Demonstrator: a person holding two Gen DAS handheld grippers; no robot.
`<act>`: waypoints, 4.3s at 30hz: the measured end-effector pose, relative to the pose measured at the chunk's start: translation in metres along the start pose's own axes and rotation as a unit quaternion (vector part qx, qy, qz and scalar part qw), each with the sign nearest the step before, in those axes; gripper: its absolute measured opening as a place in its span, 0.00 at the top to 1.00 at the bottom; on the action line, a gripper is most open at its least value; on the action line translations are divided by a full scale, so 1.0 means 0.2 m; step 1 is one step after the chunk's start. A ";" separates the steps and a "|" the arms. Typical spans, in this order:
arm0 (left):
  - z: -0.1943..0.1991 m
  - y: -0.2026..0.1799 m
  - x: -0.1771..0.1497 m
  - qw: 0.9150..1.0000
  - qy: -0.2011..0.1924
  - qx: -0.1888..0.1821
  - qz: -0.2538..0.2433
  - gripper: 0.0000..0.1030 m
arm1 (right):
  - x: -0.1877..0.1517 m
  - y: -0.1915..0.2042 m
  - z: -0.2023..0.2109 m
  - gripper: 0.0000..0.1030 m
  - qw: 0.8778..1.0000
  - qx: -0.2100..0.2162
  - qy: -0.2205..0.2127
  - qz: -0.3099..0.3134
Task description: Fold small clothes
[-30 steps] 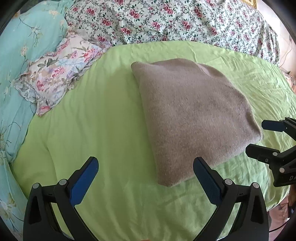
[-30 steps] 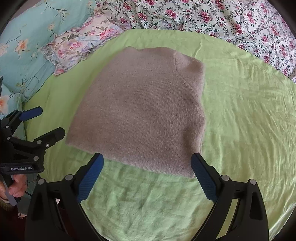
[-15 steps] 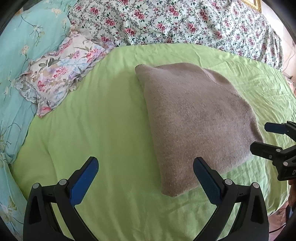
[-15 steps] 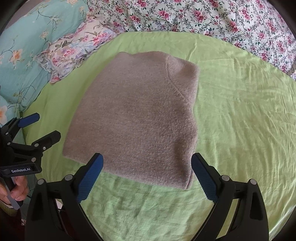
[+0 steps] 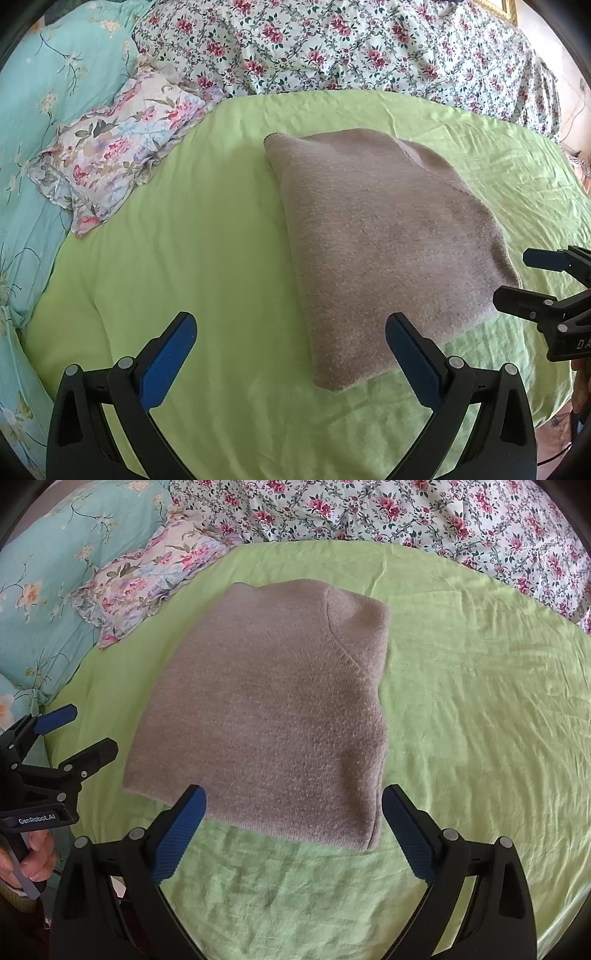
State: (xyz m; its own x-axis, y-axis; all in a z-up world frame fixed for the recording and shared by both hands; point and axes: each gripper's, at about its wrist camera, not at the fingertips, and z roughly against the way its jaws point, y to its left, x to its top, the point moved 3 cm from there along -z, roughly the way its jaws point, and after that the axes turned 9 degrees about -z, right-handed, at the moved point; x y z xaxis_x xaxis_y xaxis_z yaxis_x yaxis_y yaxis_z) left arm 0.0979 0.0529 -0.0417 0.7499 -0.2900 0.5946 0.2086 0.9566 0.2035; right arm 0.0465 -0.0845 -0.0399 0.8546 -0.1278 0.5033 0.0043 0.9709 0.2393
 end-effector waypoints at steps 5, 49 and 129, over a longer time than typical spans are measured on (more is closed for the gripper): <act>0.02 -0.01 0.00 1.000 -0.004 -0.001 -0.001 0.01 | 0.00 0.01 0.00 0.07 1.000 0.002 0.001 0.001; 0.05 -0.01 -0.01 1.000 -0.015 -0.011 0.001 0.01 | -0.02 0.08 0.05 0.07 1.000 0.015 -0.015 0.001; -0.05 -0.02 0.10 0.999 -0.023 0.024 -0.008 0.01 | 0.08 -0.03 0.08 0.07 0.998 -0.029 -0.050 -0.012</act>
State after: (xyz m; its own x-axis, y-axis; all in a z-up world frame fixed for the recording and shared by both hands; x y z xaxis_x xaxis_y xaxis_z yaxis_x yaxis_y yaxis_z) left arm 0.1172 0.0430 -0.0386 0.7172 -0.3075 0.6254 0.1895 0.9496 0.2496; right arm 0.0514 -0.0959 -0.0204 0.7981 -0.1680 0.5786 0.0570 0.9771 0.2051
